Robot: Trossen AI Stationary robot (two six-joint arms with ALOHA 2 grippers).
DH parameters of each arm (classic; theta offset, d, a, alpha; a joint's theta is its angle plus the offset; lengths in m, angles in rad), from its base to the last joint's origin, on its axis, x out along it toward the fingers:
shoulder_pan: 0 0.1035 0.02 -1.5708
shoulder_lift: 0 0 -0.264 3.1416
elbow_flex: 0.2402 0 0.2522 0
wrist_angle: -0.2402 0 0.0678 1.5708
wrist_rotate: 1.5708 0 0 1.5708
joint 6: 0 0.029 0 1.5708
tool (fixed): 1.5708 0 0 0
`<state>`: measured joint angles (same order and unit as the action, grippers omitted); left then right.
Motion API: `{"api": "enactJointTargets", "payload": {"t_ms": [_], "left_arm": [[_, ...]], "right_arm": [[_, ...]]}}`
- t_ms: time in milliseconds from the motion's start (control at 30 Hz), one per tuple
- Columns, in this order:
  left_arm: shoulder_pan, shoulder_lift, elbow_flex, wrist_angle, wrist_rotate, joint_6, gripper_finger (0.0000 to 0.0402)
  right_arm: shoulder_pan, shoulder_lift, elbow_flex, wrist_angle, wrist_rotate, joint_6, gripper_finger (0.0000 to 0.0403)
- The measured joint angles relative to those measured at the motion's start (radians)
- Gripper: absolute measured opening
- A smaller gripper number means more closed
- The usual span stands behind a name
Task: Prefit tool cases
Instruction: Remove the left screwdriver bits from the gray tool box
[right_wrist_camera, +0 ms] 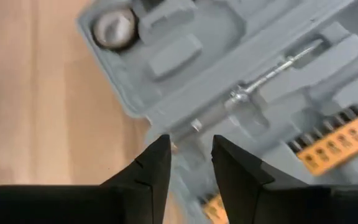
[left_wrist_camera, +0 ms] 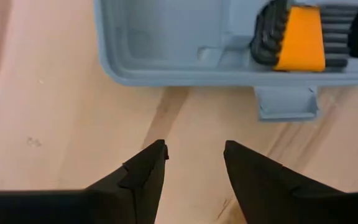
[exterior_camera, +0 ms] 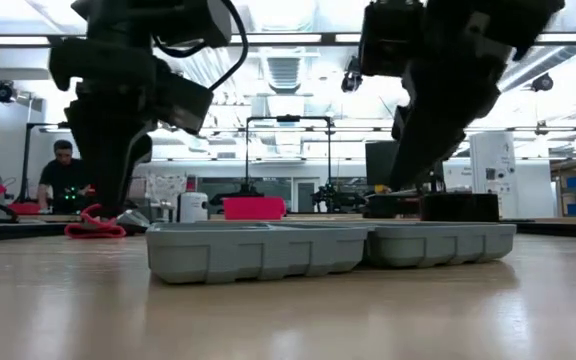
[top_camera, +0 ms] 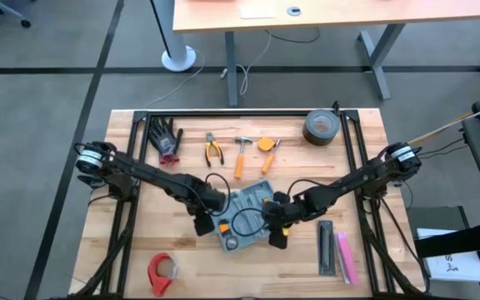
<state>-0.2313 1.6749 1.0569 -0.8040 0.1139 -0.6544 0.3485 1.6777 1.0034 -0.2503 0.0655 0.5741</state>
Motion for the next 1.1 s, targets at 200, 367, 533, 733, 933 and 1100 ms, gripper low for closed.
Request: {"api": "enactJointTargets", "payload": {"t_ms": [200, 367, 533, 733, 933, 1100], "left_arm": [[-0.038, 0.007, -0.03, 0.046, -0.021, -0.039, 0.0182], [-0.041, 0.007, -0.068, 0.164, -0.027, -0.063, 0.0179], [-0.04, 0.007, -0.078, 0.24, -0.027, -0.07, 0.017], [-0.041, 0.01, -0.078, 0.31, -0.051, -0.073, 0.0164], [-0.041, 0.056, -0.078, 0.398, -0.062, -0.073, 0.0167], [-0.04, 0.094, -0.078, 0.441, -0.063, -0.069, 0.0168]], "right_arm": [[0.0, 0.009, 0.0, 0.119, -0.035, 0.028, 0.012], [-0.008, 0.009, 0.023, 0.135, -0.043, 0.01, 0.0129], [-0.011, 0.009, 0.064, 0.123, -0.043, -0.079, 0.0129], [-0.015, 0.009, 0.087, 0.115, -0.043, -0.141, 0.0118], [-0.016, 0.009, 0.087, 0.069, -0.041, -0.113, 0.0114], [-0.014, 0.009, 0.087, 0.016, -0.043, -0.074, 0.0117]]}}
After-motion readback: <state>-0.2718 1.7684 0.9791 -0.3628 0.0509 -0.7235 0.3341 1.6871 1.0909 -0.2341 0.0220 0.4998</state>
